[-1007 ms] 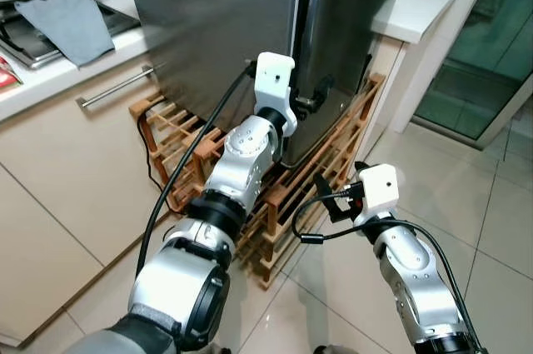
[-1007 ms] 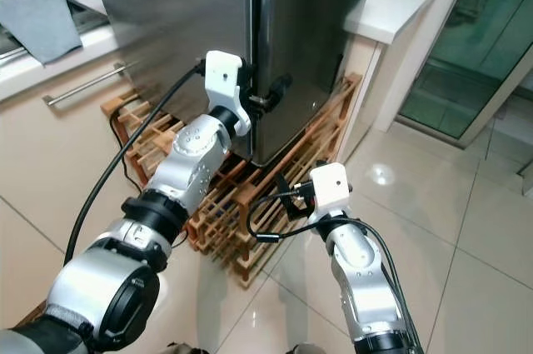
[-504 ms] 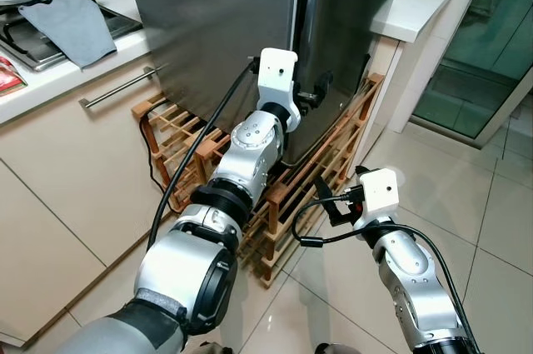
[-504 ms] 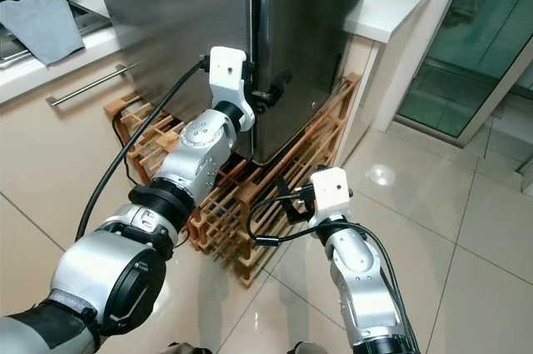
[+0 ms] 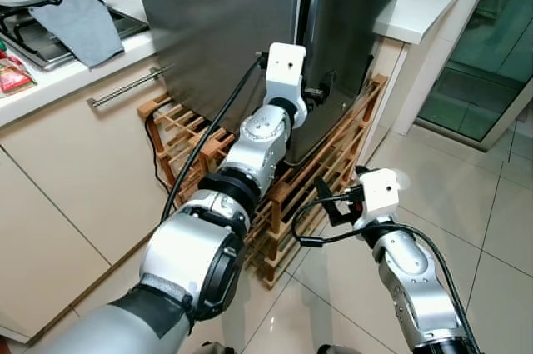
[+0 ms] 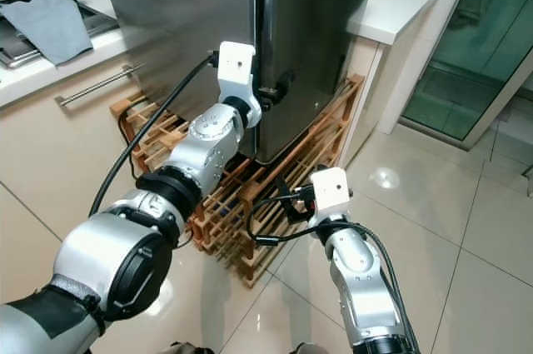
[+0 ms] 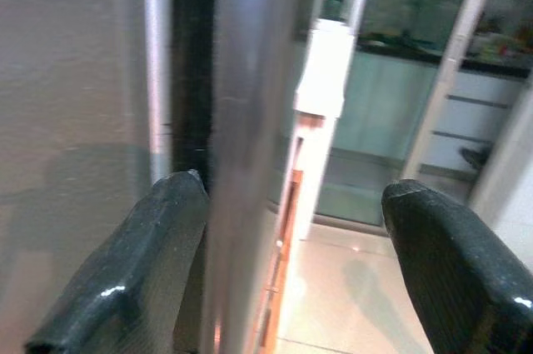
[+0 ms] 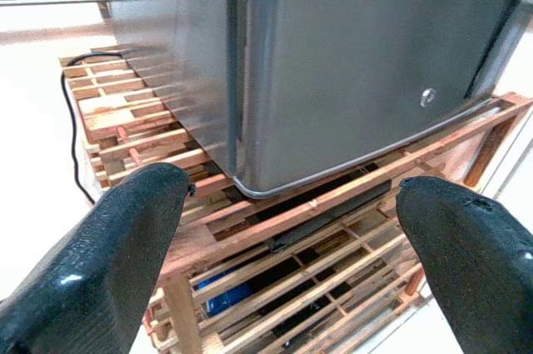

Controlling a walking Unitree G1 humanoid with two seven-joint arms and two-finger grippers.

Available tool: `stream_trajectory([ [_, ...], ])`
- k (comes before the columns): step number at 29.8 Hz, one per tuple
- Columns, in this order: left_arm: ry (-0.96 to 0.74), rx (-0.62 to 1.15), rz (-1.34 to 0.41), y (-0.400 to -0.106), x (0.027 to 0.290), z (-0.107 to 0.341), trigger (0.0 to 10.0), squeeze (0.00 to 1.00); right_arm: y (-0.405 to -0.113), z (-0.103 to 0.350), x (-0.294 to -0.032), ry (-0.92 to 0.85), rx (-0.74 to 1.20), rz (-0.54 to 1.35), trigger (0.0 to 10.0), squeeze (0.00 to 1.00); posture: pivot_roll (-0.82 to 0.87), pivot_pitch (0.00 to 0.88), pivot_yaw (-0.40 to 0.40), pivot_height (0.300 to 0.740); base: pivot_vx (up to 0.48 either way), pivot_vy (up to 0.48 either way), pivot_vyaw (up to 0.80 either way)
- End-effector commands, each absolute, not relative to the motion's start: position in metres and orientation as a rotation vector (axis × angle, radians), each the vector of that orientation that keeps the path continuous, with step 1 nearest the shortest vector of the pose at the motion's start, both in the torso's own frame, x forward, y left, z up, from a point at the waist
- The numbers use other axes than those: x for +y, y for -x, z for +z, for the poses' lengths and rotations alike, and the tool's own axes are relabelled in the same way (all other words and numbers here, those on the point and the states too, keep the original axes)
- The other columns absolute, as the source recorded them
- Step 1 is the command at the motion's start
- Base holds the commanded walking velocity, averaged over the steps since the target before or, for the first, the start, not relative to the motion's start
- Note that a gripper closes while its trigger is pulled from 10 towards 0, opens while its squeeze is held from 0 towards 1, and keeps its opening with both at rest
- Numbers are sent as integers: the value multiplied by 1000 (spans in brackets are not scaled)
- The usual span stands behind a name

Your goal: Restocking fridge

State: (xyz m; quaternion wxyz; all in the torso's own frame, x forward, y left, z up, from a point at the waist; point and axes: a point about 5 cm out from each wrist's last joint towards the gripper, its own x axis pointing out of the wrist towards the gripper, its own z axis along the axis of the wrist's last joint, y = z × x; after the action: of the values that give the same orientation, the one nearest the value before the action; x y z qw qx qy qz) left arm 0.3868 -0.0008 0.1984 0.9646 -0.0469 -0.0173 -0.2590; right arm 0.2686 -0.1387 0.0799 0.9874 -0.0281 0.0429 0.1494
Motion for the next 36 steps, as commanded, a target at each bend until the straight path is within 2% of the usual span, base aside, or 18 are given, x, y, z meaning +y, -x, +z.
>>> stream_trajectory([
  [1,133,-70,-784,-359,-65,215,10000,0,-270,88,-137,60,55,304,10000,0,-206,0,71,740,0,0,0],
  [5,189,-112,-1023,-336,-95,221,10000,0,-268,87,-139,61,58,296,10000,0,-210,0,70,740,0,0,0],
  [6,189,-112,-1023,-336,-95,221,10000,0,-268,87,-139,61,58,296,10000,0,-210,0,70,740,0,0,0],
  [11,288,-159,-1254,-310,-121,234,10000,0,-266,85,-141,66,69,295,10000,0,-215,0,66,740,0,0,0],
  [14,300,-182,-1270,-310,-119,237,10000,0,-266,86,-142,67,68,292,10000,0,-219,0,65,740,0,0,0],
  [17,303,-203,-1252,-317,-106,237,10000,0,-267,88,-143,65,61,281,10000,0,-219,0,61,740,0,0,0],
  [19,290,-259,-1209,-325,-79,237,10000,0,-267,90,-143,59,53,273,10000,0,-208,0,56,740,0,0,0],
  [20,290,-259,-1209,-325,-79,237,10000,0,-267,90,-143,59,53,273,10000,0,-208,0,56,740,0,0,0],
  [24,262,-315,-1070,-334,-19,230,10000,0,-265,91,-147,48,51,254,10000,0,-170,0,36,740,0,0,0],
  [25,244,-319,-974,-338,5,227,10000,0,-265,91,-148,47,53,254,10000,0,-153,0,29,740,0,0,0],
  [27,250,-320,-932,-340,14,226,10000,0,-266,91,-149,48,51,256,10000,0,-150,0,27,740,0,0,0],
  [32,237,-378,-672,-340,80,228,10000,0,-275,96,-149,51,35,260,10000,0,-110,0,10,740,0,0,0],
  [36,243,-344,-497,-339,114,219,10000,0,-279,99,-148,57,29,265,10000,0,-98,0,1,740,0,0,0],
])
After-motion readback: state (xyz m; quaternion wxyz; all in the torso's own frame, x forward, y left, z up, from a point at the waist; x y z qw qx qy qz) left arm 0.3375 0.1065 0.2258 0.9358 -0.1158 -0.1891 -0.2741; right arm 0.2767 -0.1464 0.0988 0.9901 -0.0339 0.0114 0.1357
